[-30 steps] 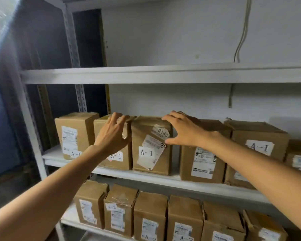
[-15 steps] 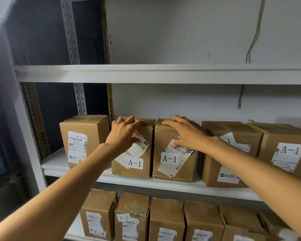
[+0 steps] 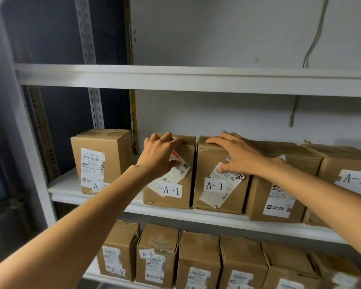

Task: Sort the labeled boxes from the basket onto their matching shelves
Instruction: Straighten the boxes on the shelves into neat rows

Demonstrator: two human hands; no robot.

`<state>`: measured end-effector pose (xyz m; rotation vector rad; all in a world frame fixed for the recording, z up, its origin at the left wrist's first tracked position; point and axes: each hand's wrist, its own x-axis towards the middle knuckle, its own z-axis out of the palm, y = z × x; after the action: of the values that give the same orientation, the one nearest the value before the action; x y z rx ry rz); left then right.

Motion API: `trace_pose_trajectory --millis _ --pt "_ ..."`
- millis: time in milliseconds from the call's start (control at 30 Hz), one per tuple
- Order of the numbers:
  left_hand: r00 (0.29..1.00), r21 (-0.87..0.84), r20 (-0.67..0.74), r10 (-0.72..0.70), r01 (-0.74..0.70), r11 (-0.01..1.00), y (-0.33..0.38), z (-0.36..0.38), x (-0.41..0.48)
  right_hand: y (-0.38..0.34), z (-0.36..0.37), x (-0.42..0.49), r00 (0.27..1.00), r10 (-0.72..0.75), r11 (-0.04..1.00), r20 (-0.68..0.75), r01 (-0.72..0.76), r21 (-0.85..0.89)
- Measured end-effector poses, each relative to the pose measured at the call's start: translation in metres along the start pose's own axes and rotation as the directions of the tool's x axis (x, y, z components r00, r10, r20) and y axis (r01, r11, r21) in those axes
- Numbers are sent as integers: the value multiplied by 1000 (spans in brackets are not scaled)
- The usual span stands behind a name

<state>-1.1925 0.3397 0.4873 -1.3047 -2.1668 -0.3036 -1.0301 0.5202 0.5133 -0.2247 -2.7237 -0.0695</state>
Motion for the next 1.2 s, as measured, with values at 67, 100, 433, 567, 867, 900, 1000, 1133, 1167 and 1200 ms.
trace_pose_trajectory --millis 67,100,433,567,867,900,1000,1133,1167,1200 --pt "1000 -70 0 25 -25 997 -6 -3 -6 -5 1 3 1000 2 1000 -16 -2 0" --pt "999 -119 -23 29 -31 992 -11 -5 -11 -10 1 6 999 6 1000 -37 -6 11" --pt "925 208 -106 -364 379 902 -124 -22 -44 -111 24 67 979 -160 987 -126 154 -52" --pt "884 217 25 -466 450 866 -157 -12 -43 -129 37 85 992 -78 996 -103 73 -48" --pt "893 -96 4 -449 448 889 -135 1 -35 -127 43 95 998 -55 998 -29 56 20" --pt "901 -94 2 -433 432 897 -127 3 -34 -127 43 95 998 -53 998 -36 53 17" --pt "909 -69 14 -416 416 907 -111 4 -32 -126 44 94 998 -45 999 -50 45 -9" --pt "902 -71 80 -424 430 900 -112 -3 -35 -126 48 92 998 -37 999 -58 38 24" --pt "898 -73 97 -428 436 897 -110 -5 -36 -126 50 92 998 -36 999 -58 38 27" --pt "897 -66 110 -428 436 897 -108 -8 -37 -126 50 92 998 -34 999 -48 35 29"
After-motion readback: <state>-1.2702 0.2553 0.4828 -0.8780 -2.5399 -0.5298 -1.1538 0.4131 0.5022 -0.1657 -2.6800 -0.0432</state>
